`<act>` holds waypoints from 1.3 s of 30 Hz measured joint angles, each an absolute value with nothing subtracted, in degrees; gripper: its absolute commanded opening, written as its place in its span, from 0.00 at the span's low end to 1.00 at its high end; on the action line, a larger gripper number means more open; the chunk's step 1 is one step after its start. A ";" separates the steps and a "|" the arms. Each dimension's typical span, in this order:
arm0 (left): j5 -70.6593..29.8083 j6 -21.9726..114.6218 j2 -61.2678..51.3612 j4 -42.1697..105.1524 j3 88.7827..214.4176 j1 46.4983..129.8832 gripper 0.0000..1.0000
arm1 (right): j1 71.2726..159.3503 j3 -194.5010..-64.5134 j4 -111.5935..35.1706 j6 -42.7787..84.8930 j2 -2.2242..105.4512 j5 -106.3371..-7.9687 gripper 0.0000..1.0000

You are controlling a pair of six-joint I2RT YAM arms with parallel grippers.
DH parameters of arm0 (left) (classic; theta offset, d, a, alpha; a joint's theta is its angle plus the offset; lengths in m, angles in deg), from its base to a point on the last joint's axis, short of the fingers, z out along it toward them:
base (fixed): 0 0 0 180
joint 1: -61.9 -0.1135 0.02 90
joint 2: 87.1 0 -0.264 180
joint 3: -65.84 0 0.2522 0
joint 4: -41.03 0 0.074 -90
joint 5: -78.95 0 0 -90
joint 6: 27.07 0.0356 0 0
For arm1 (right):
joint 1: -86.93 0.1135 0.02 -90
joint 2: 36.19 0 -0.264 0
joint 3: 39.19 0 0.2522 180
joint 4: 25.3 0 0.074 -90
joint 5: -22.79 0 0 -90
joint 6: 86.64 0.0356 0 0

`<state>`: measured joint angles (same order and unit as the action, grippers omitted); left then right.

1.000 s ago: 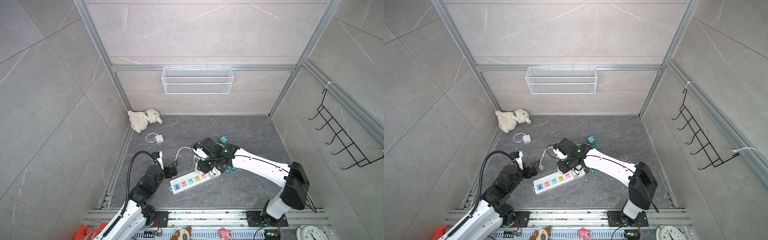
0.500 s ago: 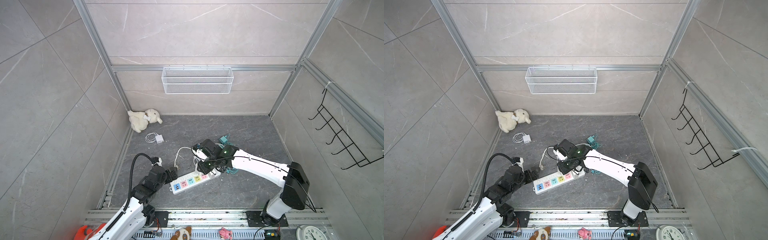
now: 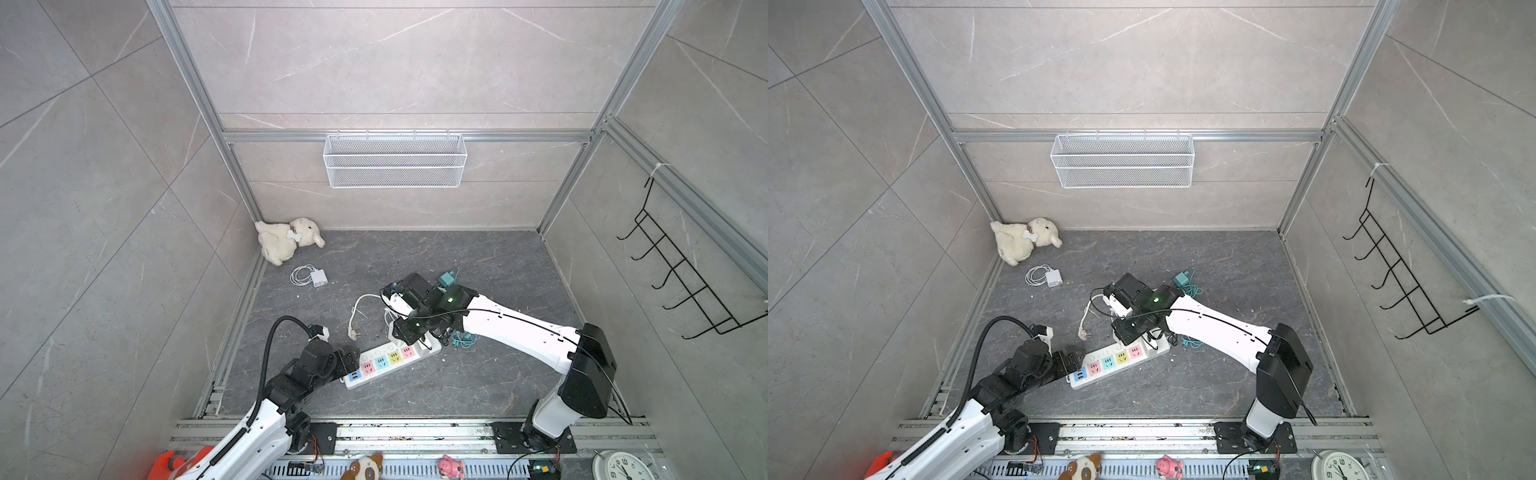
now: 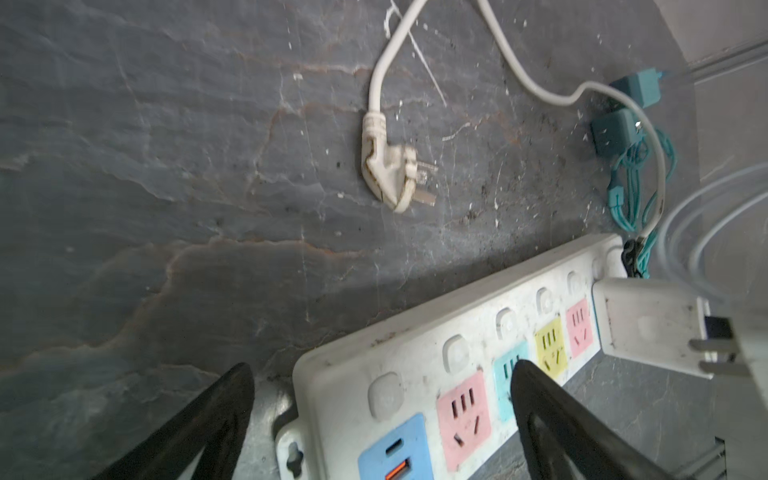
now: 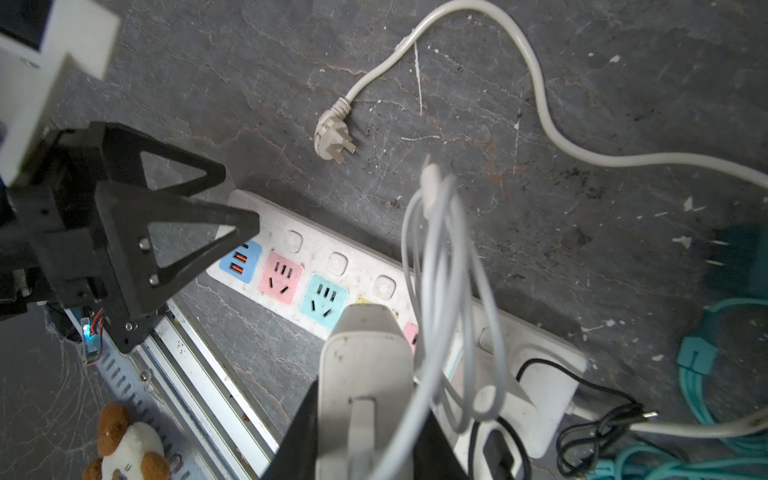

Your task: Insert the plug

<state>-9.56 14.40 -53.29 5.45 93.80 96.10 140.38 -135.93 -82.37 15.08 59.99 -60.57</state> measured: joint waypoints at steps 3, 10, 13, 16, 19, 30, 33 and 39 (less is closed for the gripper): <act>-9.54 13.90 -53.53 4.55 93.64 99.57 0.98 | 140.18 -138.47 -82.76 15.08 61.59 -60.59 0.10; -7.81 14.18 -49.19 4.53 94.19 106.70 0.99 | 138.06 -144.00 -83.05 15.11 65.52 -59.87 0.10; -6.37 14.68 -45.64 4.53 95.63 108.77 1.00 | 137.32 -145.27 -83.03 15.11 66.55 -59.26 0.11; -5.10 15.29 -42.19 5.34 96.77 110.46 1.00 | 137.06 -145.70 -83.07 15.11 67.32 -58.78 0.11; -4.75 16.06 -39.39 7.22 97.42 111.42 1.00 | 136.93 -145.88 -83.33 15.11 67.75 -58.36 0.11; -1.91 18.68 -27.83 12.35 101.53 114.63 1.00 | 135.16 -146.45 -85.39 15.08 67.73 -58.67 0.10; -1.56 19.27 -25.62 14.19 102.39 114.78 1.00 | 135.11 -145.84 -86.26 15.08 67.36 -60.38 0.10; -1.34 19.84 -23.00 16.97 103.24 114.81 1.00 | 135.11 -143.43 -89.69 17.12 64.47 -67.04 0.10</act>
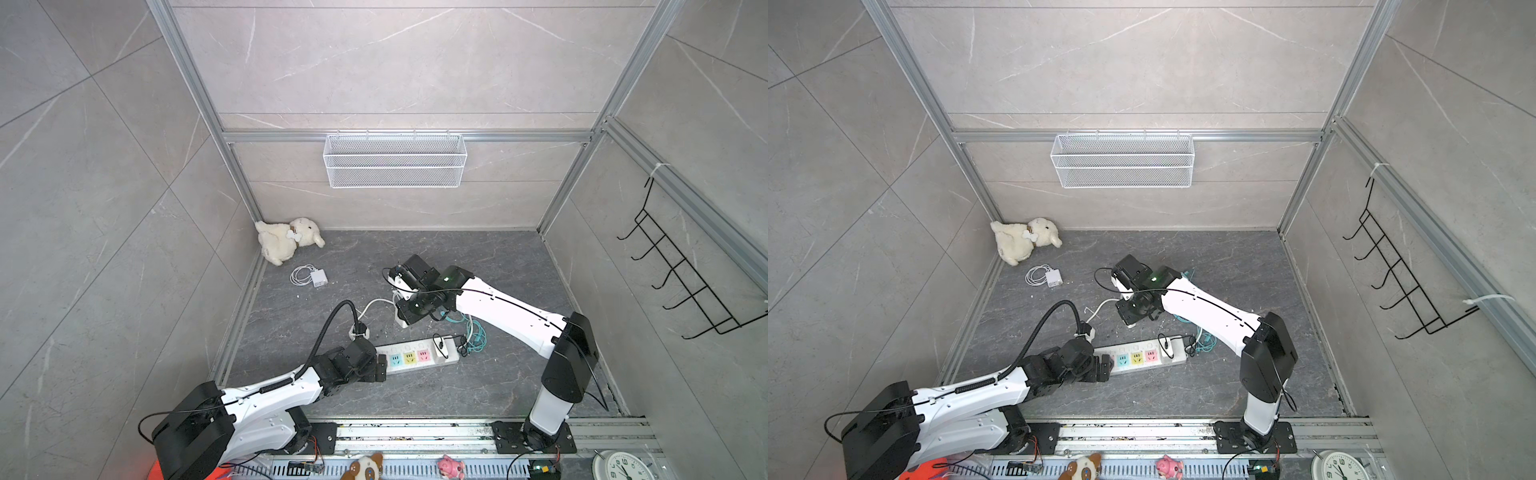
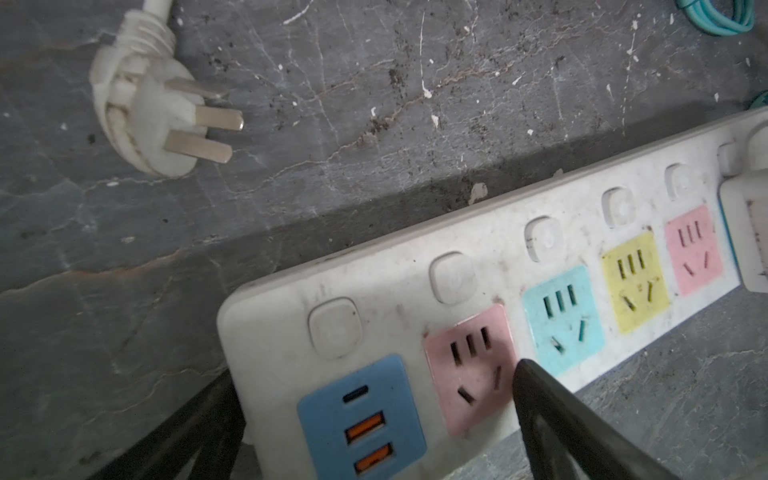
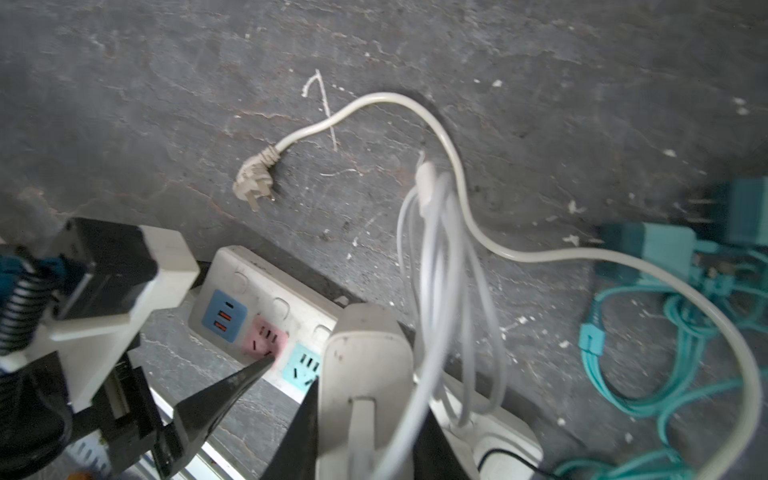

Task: Insert the plug
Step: 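Lower the white charger toward a free strip socket with the right gripper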

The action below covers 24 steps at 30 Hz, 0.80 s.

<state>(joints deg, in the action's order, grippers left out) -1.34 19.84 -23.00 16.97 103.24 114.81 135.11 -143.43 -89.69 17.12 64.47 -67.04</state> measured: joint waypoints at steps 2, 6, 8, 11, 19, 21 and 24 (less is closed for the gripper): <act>-1.30 20.10 -22.45 17.58 103.37 114.81 1.00 | 135.11 -141.35 -89.85 18.49 62.62 -68.92 0.10; -1.21 20.54 -21.51 18.63 103.65 114.81 1.00 | 135.27 -136.68 -89.87 20.83 59.10 -70.74 0.10; -1.19 20.78 -21.19 18.98 103.78 114.81 0.99 | 135.61 -135.54 -89.85 21.60 58.33 -71.28 0.10; -1.19 21.11 -21.10 19.26 103.78 114.81 0.99 | 136.75 -134.03 -89.08 21.71 57.61 -71.50 0.10; -0.33 21.39 -21.21 19.35 103.76 115.07 0.99 | 138.02 -129.71 -85.21 19.04 56.69 -66.95 0.11; -0.07 21.61 -21.41 18.95 103.87 115.09 0.99 | 138.04 -129.27 -84.49 18.03 56.69 -65.56 0.11; 0.19 22.09 -22.67 17.60 104.16 115.18 1.00 | 138.30 -129.11 -83.46 15.89 56.67 -63.68 0.11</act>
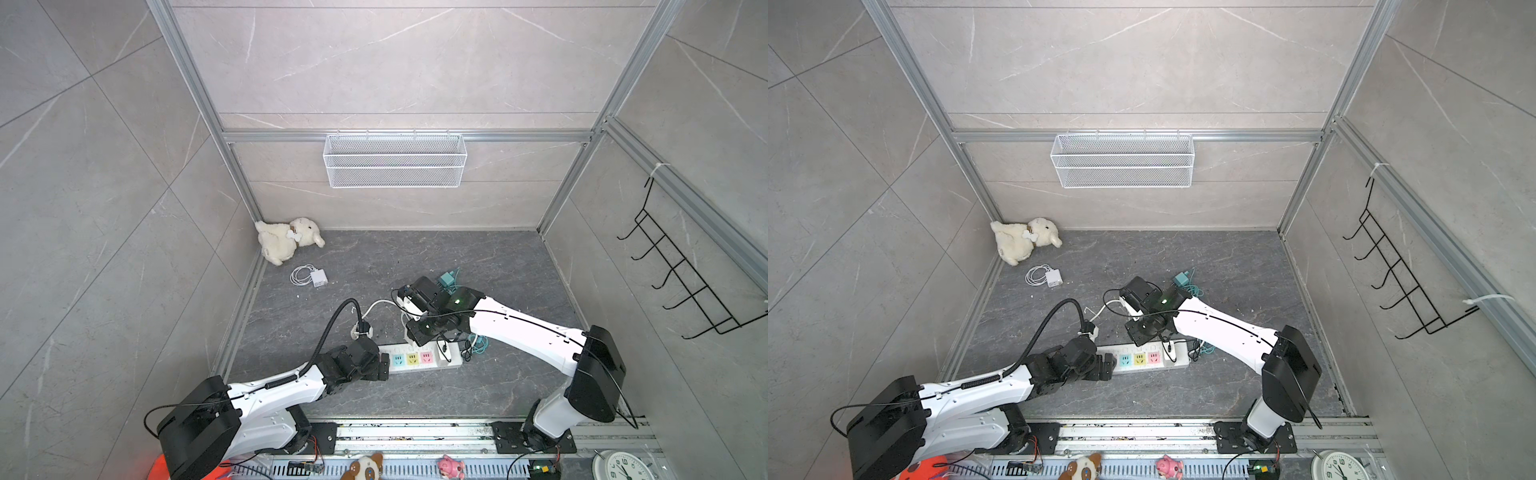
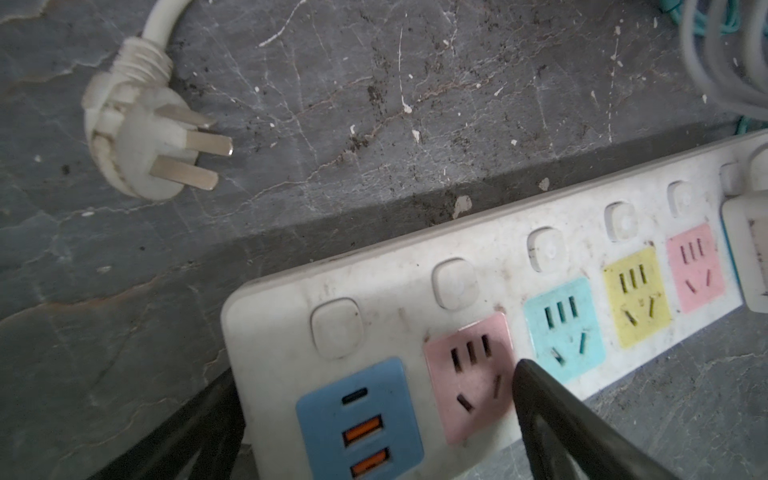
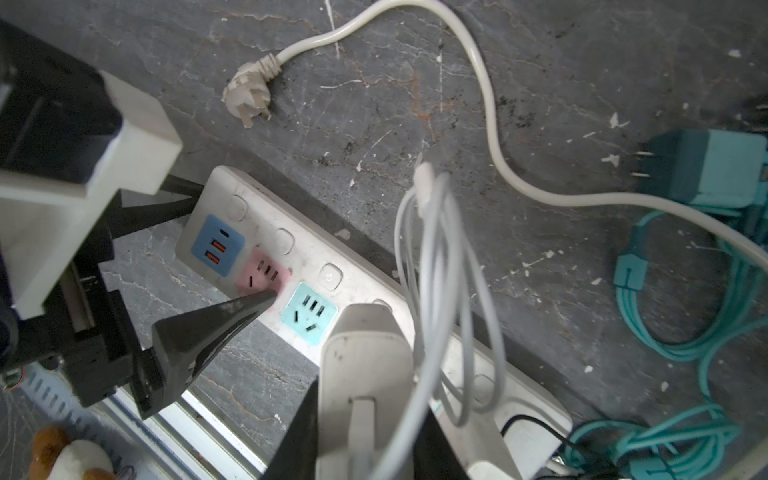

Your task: Insert the plug

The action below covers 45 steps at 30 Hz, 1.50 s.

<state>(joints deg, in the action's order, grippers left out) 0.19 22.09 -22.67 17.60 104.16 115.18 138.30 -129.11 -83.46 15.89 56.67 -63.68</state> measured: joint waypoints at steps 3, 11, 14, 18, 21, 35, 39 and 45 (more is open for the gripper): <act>0.58 22.24 -25.16 15.37 104.83 115.18 1.00 | 138.61 -129.03 -82.63 13.82 56.63 -62.17 0.11; 3.80 19.14 -34.58 4.25 108.33 115.18 0.99 | 138.74 -129.01 -82.02 9.66 56.50 -59.37 0.11; 4.72 14.86 -37.82 -1.33 108.24 115.18 0.97 | 138.74 -129.01 -82.04 9.53 56.37 -59.41 0.11; 5.37 8.91 -43.20 -4.80 104.75 115.29 0.93 | 138.74 -128.74 -82.02 10.56 55.56 -59.46 0.11; 5.22 7.10 -46.02 -5.70 101.84 115.29 0.92 | 138.89 -127.58 -81.85 12.07 54.31 -59.52 0.11; -0.55 9.87 -35.96 3.41 100.90 115.35 0.94 | 139.46 -123.61 -82.74 25.29 51.58 -66.25 0.11; 1.70 12.30 -38.04 4.68 101.03 115.40 0.99 | 140.16 -120.74 -83.22 29.38 48.54 -68.55 0.11; 5.59 18.38 -37.43 6.89 103.17 113.65 0.99 | 144.62 -120.31 -85.26 33.92 46.62 -70.89 0.10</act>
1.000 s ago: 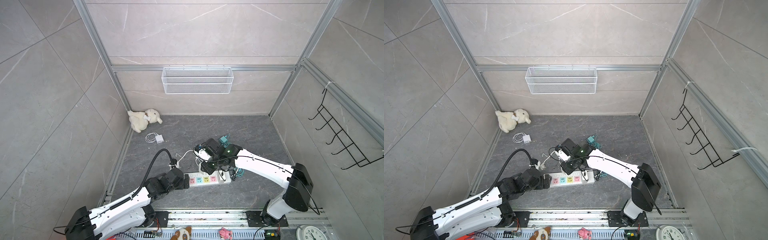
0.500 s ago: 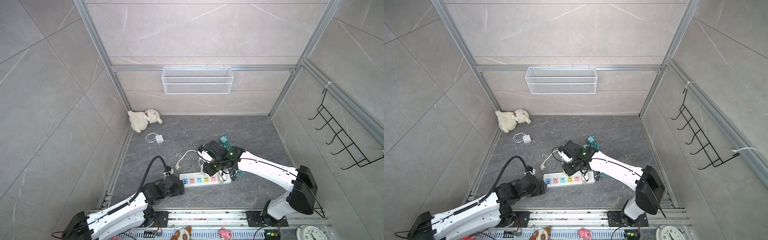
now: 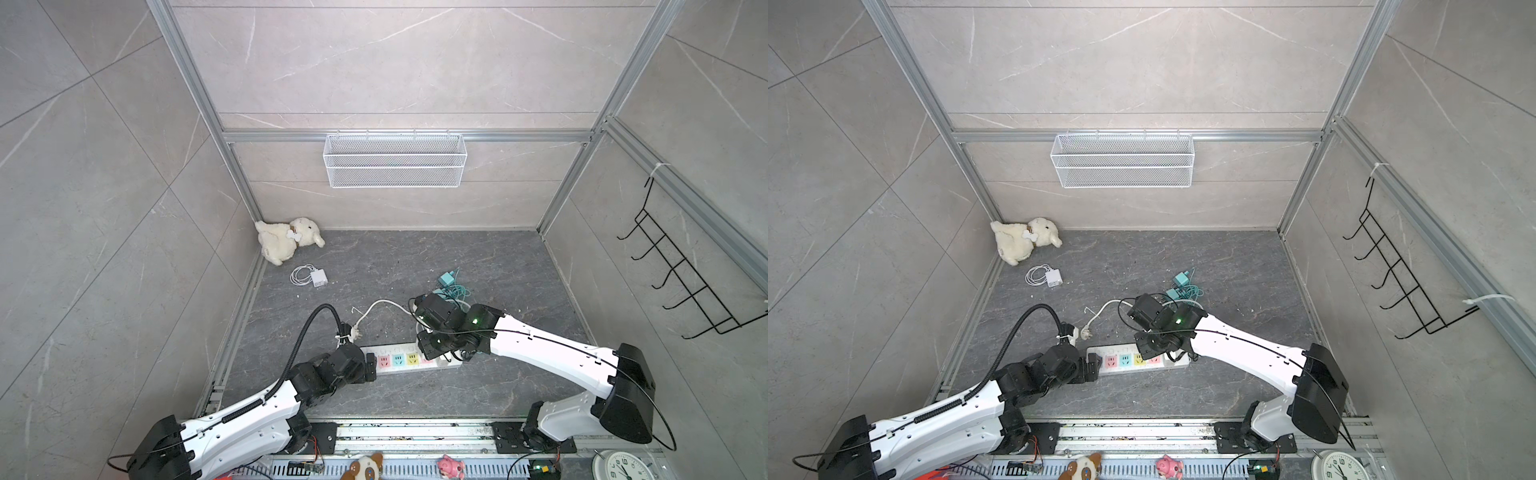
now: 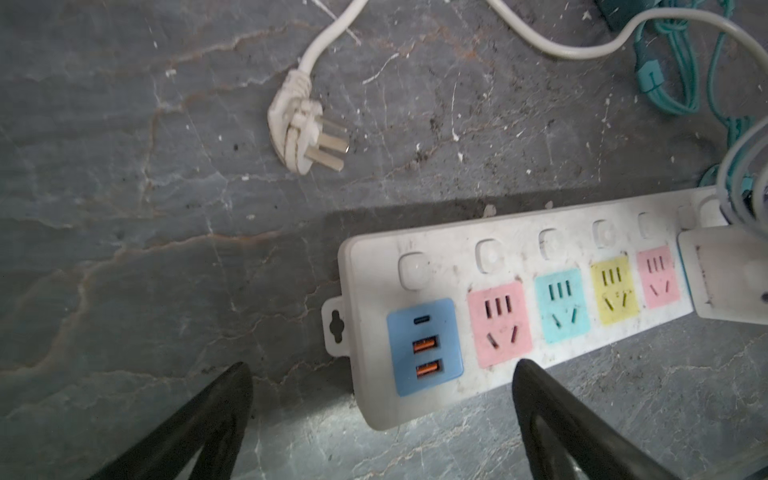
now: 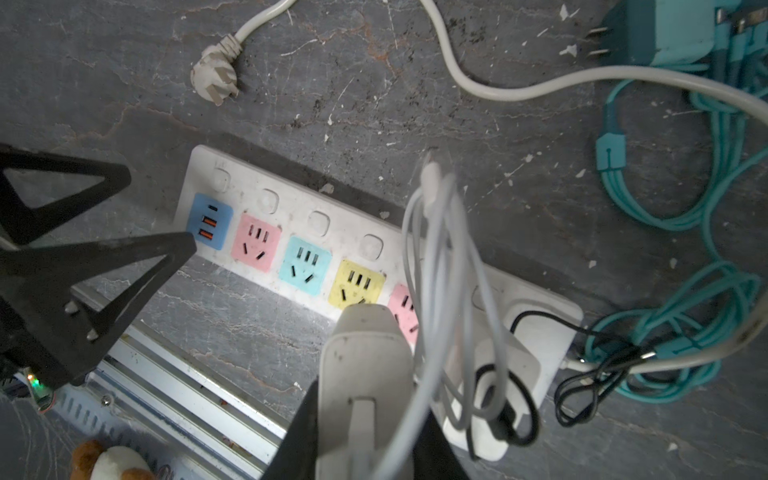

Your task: Insert the plug

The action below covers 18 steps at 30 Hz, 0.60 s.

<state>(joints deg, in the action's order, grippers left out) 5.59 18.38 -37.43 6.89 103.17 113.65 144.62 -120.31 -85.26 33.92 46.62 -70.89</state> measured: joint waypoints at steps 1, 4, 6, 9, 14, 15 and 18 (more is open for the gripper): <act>5.44 19.34 -36.20 7.68 103.85 112.53 0.99 | 145.73 -120.28 -85.54 34.76 46.62 -71.00 0.10; 4.21 22.51 -31.55 11.74 105.38 107.86 0.99 | 148.93 -119.85 -85.78 37.18 46.62 -71.28 0.10; 2.99 24.58 -28.40 14.69 106.17 104.93 0.97 | 150.59 -118.71 -85.74 38.75 46.62 -71.35 0.10; 0.52 27.73 -22.06 18.82 108.68 101.43 0.95 | 151.94 -116.13 -85.74 40.98 46.62 -71.35 0.10; -3.35 32.50 -10.67 23.50 116.64 100.21 0.94 | 152.34 -112.79 -85.91 43.65 45.94 -71.74 0.10; -4.16 33.00 -9.47 24.24 117.49 100.21 0.94 | 152.34 -112.31 -85.93 43.96 45.52 -71.81 0.10; -6.04 34.13 -6.80 25.86 119.00 100.21 0.94 | 152.34 -111.41 -85.93 44.85 44.56 -72.02 0.10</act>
<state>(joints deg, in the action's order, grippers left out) -6.04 34.13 -6.80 25.86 119.00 100.21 152.34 -111.41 -85.93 44.85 44.56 -72.02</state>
